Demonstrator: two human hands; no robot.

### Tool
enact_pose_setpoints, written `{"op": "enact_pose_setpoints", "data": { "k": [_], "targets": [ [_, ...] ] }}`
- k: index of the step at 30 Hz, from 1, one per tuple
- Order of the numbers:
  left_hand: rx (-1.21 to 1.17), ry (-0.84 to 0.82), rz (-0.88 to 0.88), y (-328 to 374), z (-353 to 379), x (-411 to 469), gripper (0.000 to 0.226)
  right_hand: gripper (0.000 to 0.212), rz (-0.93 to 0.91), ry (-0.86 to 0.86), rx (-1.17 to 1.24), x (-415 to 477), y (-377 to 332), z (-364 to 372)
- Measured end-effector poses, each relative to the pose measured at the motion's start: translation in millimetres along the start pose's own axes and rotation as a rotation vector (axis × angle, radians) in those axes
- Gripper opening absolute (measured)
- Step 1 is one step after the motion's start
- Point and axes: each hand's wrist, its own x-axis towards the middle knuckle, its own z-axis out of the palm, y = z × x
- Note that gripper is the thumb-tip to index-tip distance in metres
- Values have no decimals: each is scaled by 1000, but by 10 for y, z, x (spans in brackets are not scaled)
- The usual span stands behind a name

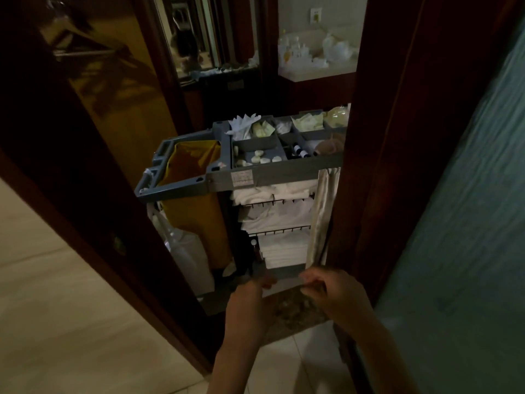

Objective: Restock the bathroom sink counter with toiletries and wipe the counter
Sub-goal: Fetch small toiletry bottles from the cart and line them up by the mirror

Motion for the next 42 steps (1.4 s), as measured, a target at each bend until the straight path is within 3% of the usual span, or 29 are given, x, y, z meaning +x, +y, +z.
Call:
{"op": "enact_pose_setpoints", "data": {
  "k": [7,12,26,34,42],
  "targets": [
    [-30,-124,38,-119,160,588,33,24,93,-35,-36,518,246,164],
    [-54,-134,-41,-283,246,1295,26,26,125,-17,-27,1182,327,116],
    [-174,-29,139,-129,72,4009,25,21,201,171,64,3554,534,-447],
    [-279,-79,170,-204,202,4650,25,19,244,151,81,4131,803,-505],
    [-259,38,126,-128,209,5446,24,25,193,199,-13,5040,1023,-869]
  ]
}}
